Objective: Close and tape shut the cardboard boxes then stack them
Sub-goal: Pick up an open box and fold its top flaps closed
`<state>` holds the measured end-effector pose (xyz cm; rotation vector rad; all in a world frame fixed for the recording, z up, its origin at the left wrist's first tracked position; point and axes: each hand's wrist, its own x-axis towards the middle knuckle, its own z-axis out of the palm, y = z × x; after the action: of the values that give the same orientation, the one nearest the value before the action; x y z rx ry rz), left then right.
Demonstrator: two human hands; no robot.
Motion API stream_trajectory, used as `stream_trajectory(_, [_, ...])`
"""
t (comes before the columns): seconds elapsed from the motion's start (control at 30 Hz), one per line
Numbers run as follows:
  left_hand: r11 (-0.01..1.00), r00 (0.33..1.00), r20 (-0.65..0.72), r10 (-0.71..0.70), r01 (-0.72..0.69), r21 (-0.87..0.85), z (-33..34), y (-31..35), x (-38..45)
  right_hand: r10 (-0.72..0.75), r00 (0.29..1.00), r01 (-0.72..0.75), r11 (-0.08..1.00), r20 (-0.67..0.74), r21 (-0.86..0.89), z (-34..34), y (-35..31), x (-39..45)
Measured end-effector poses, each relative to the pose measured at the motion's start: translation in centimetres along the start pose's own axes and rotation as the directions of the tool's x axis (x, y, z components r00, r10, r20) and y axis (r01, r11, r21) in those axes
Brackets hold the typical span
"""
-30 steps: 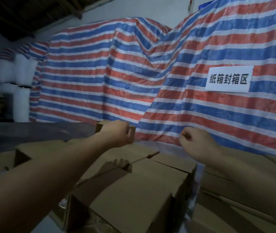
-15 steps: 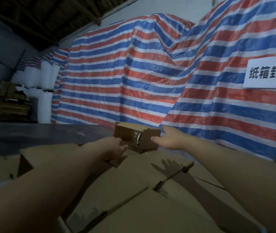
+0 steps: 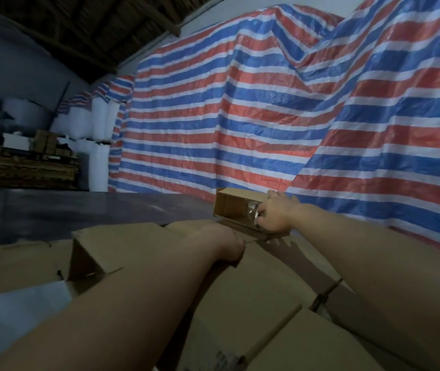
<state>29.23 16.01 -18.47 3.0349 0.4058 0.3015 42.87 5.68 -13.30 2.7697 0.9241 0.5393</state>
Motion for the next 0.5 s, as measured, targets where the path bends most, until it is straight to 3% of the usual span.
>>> stream_trajectory(0.1, [0.999, 1.000, -0.008, -0.007, 0.007, -0.035, 0.0, 0.0, 0.0, 0.043, 0.999, -0.040, 0.992, 0.022, -0.123, 0.4, -0.4, 0.7])
stream_trajectory(0.23, [1.000, 1.000, -0.016, 0.025, -0.025, 0.003, 0.1, -0.1, -0.1, -0.003, 1.000, 0.005, 0.977, 0.009, -0.212, -0.1, -0.8, -0.1])
stream_trajectory(0.3, [0.999, 0.999, -0.024, 0.030, -0.029, 0.020, -0.1, 0.0, -0.1, -0.015, 0.999, 0.009, 0.989, -0.045, -0.146, -1.0, -0.7, -1.0])
stream_trajectory(0.4, [1.000, 0.999, -0.032, 0.006, -0.007, -0.021, 0.0, -0.2, 0.0, 0.003, 0.971, 0.013, 0.998, -0.239, 0.068, -2.9, -0.1, -2.7])
stream_trajectory(0.47, [0.984, 0.996, -0.062, -0.063, 0.051, -0.171, 0.2, -0.5, 0.3, 0.067, 0.927, 0.039, 0.961, -0.369, 0.273, -4.1, 0.1, -4.0])
stream_trajectory(0.5, [0.936, 0.987, -0.091, -0.129, 0.091, -0.340, 0.0, -0.4, 0.5, 0.117, 0.907, 0.042, 0.931, -0.405, 0.363, -4.8, 0.4, -4.6])
